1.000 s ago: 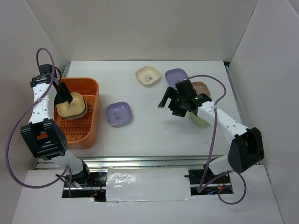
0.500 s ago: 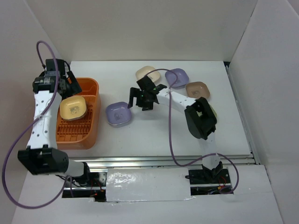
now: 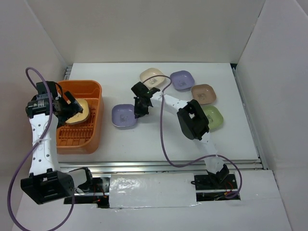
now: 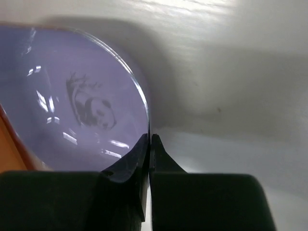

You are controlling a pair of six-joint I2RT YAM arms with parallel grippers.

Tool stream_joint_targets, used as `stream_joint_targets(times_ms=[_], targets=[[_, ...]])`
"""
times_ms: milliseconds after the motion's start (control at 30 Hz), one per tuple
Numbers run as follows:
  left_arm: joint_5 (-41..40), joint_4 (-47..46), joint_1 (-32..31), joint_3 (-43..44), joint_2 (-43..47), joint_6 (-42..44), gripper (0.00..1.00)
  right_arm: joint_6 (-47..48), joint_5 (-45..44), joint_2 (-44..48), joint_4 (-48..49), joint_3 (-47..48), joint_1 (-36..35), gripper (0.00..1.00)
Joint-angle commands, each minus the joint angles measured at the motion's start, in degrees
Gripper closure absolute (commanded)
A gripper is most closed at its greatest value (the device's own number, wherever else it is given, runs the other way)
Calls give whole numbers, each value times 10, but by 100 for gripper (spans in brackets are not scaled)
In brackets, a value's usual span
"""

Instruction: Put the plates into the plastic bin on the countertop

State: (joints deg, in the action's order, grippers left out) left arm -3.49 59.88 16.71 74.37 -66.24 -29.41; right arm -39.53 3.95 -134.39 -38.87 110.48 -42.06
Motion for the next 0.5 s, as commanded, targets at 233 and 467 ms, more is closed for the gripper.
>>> stream_joint_targets(times_ms=[233, 467], targets=[[66, -40, -161, 110, -16, -17, 1, -79, -236, 296, -54, -190, -27, 100], [6, -66, -368, 135, -120, -58, 1, -55, -227, 414, -115, -139, -36, 100]])
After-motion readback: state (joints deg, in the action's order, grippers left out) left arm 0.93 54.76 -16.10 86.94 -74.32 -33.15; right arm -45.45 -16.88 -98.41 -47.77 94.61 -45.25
